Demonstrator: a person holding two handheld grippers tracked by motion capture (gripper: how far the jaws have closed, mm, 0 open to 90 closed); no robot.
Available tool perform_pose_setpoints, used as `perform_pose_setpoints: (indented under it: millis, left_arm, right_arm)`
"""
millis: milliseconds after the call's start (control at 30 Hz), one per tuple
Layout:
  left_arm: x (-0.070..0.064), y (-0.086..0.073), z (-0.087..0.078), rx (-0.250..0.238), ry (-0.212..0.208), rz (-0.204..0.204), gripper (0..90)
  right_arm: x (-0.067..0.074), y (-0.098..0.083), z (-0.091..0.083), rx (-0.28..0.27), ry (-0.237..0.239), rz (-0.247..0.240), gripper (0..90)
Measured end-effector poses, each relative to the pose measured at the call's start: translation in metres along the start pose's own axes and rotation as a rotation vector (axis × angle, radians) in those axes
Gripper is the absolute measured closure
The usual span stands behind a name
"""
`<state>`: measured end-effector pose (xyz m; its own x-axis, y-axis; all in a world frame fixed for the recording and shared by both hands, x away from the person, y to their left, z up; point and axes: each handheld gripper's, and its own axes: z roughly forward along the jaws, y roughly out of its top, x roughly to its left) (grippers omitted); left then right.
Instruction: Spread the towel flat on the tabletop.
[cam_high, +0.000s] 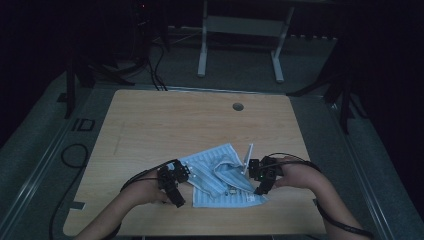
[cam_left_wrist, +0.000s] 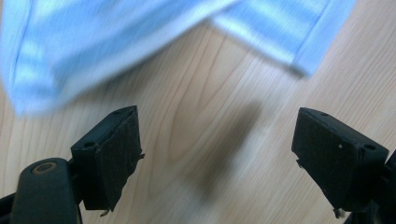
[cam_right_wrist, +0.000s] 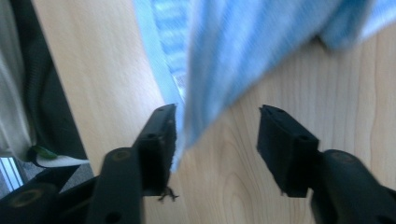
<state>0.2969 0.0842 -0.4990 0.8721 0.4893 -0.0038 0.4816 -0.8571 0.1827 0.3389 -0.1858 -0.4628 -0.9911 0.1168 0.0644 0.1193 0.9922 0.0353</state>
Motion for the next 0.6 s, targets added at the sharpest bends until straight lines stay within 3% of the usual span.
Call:
perform_pose_setpoints:
  millis: [100,233,333,467,567,600]
  left_arm:
    - [-0.011,0.012,-0.001,-0.086,-0.033,0.045,19.5]
    - [-0.026,0.028,-0.001,-0.133,-0.007,0.084,25.1]
    - [-0.033,0.04,0.001,-0.151,0.014,0.093,30.3]
    - [-0.039,0.049,0.007,-0.153,0.036,0.106,33.0]
    - [-0.048,0.058,0.013,-0.13,0.077,0.156,33.6]
    - [-0.052,0.06,0.017,-0.158,0.078,0.13,35.5]
  right_arm:
    - [0.006,0.01,-0.001,-0.022,-0.016,-0.034,52.1]
    - [0.011,0.024,-0.001,-0.071,-0.029,-0.066,56.0]
    - [0.013,0.032,-0.001,-0.103,-0.028,-0.071,56.6]
    - [0.014,0.041,0.006,-0.1,-0.037,-0.077,58.6]
    - [0.011,0.044,0.014,-0.069,-0.03,-0.062,64.1]
    - [0.01,0.045,0.016,-0.057,-0.033,-0.055,68.7]
